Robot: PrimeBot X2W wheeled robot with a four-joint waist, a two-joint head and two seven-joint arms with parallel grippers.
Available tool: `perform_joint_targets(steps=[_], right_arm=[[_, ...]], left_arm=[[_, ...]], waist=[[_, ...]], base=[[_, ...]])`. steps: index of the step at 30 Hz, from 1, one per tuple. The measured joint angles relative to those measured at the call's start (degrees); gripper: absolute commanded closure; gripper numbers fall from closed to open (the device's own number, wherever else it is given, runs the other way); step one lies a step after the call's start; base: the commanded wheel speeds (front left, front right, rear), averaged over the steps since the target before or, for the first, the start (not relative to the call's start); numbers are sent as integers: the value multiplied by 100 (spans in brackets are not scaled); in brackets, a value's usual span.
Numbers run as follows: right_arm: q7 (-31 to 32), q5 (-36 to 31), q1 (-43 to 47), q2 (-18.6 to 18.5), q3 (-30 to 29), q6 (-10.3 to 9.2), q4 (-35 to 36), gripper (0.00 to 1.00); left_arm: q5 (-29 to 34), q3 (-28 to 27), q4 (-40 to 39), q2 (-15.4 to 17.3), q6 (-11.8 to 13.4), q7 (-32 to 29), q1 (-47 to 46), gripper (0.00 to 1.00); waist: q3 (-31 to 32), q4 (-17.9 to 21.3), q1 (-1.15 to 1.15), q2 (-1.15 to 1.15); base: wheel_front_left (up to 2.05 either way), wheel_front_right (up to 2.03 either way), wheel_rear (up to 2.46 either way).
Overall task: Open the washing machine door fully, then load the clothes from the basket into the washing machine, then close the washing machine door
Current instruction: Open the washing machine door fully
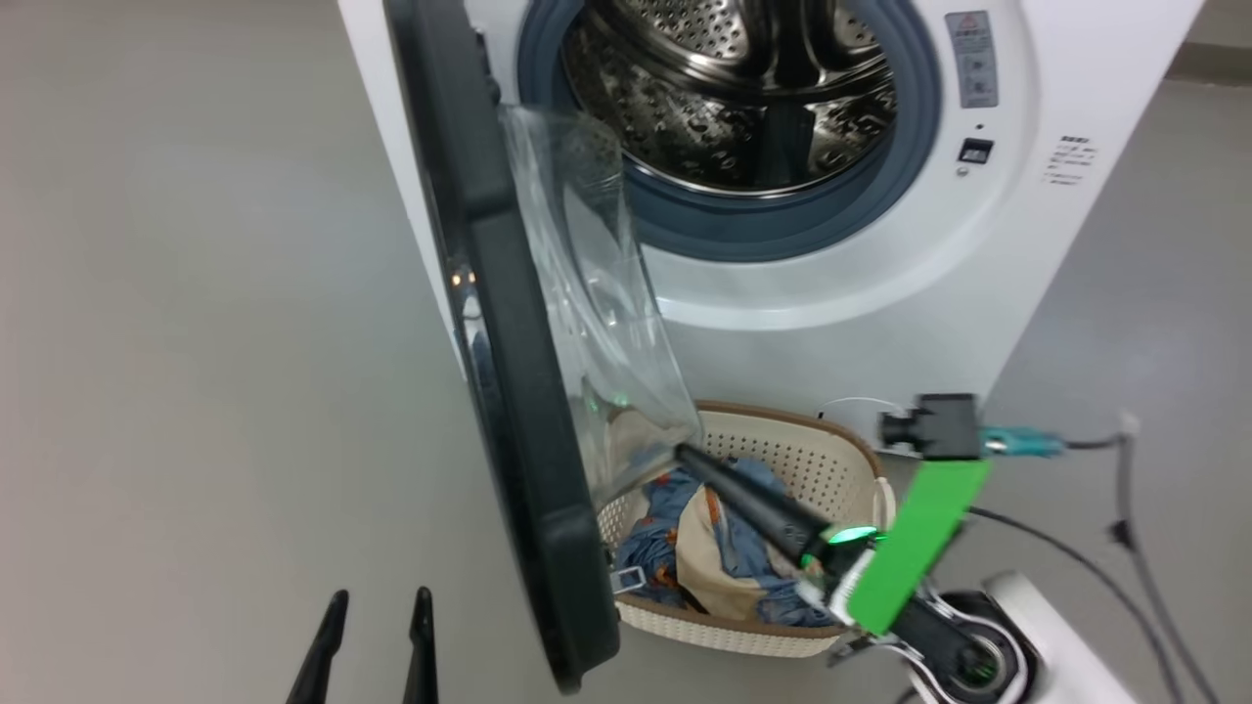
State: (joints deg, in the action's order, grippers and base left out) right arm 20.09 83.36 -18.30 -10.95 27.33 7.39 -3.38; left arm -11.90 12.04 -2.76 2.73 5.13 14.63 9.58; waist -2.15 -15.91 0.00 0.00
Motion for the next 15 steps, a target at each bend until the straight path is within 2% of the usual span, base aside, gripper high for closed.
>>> perform_joint_targets(steps=[4,10,13,15], right_arm=[[-1141,-645,210,-545,227,0,279,0],[-3073,-1430,478,-1473,625,0,82,0],[-3405,-1794,603,-1762,569,0,-127,0],[-3437,-2142,736,-1779,196,0,-231,0]], left_arm=[[16,-166,88,0,-110,0,32,0],[20,-399,151,-1,-189,0,83,0],[47,-483,157,-1,-221,0,108,0],[44,-554,157,-2,-221,0,114,0]], waist=[[103,132,0,0],[192,359,0,0],[221,475,0,0],[233,558,0,0]], base=[[0,0,0],[0,0,0],[0,0,0],[0,0,0]])
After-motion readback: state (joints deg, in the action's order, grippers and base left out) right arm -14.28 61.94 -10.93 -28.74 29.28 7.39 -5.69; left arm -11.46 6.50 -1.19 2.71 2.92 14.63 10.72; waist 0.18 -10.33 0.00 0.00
